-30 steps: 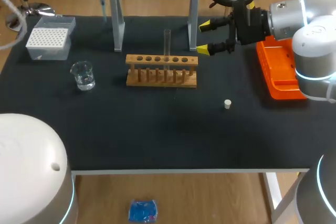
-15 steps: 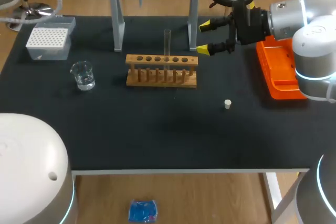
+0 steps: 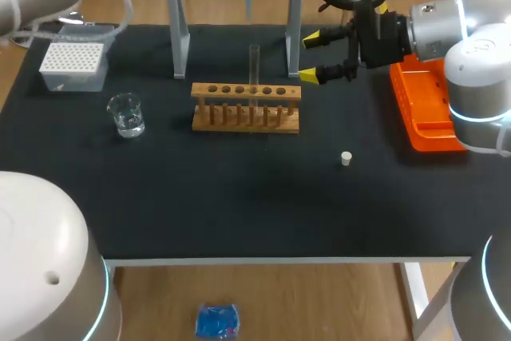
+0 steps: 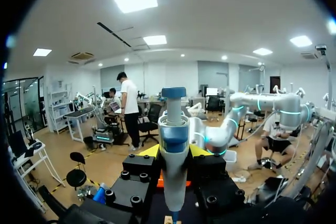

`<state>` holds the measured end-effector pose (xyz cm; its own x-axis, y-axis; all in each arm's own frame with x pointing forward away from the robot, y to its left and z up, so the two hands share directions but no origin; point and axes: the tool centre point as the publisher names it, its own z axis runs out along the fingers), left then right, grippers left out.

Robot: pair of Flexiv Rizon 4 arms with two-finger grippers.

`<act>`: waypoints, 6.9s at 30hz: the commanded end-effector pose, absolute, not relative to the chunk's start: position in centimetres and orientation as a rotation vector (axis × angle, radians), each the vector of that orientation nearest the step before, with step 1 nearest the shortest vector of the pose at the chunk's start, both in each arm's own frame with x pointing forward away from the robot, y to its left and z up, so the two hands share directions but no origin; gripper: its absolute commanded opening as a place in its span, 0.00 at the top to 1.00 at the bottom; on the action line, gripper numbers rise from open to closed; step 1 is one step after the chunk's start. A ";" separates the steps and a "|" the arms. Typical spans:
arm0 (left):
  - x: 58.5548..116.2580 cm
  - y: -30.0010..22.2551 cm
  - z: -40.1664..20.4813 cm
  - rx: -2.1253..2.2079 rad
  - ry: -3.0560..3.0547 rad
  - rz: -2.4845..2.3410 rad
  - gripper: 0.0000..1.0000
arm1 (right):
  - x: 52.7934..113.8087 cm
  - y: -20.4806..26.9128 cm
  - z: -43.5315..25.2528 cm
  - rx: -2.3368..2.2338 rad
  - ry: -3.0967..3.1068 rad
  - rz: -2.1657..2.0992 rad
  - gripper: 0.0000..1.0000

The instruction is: Invert the test tube, pick up the pipette, mount the tip to pipette, aspirate from beaker and dispense into the tube, eject the tip, return the pipette, and cap with the stopper.

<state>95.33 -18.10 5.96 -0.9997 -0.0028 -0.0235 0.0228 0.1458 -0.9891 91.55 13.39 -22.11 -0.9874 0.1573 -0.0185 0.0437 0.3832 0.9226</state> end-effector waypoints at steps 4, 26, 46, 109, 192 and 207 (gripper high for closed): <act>96.4 -18.4 4.1 0.025 2.368 -2.066 1.00 | 91.5 13.4 -22.1 0.185 2.524 1.679 0.00; 96.8 -18.5 3.3 -0.008 2.374 -2.074 1.00 | 91.5 13.4 -22.1 0.185 2.524 1.679 0.00; 96.9 -18.5 3.2 0.002 2.371 -2.070 1.00 | 91.5 13.4 -22.1 0.185 2.524 1.679 0.00; 99.3 -18.5 -1.6 -0.107 2.391 -2.115 1.00 | 91.5 13.4 -22.1 0.185 2.524 1.679 0.00; 99.6 -18.4 -2.7 -0.195 2.342 -2.083 1.00 | 91.5 13.4 -22.1 0.185 2.524 1.679 0.00; 99.6 -18.5 -3.2 -0.200 2.346 -2.085 1.00 | 91.5 13.4 -22.1 0.185 2.524 1.679 0.00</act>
<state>99.40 -18.45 -3.16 -0.9917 -0.0951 0.0864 -0.0970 0.1134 -0.9888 91.55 13.38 -22.10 -0.9874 0.1573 -0.0185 0.0437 0.3833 0.9226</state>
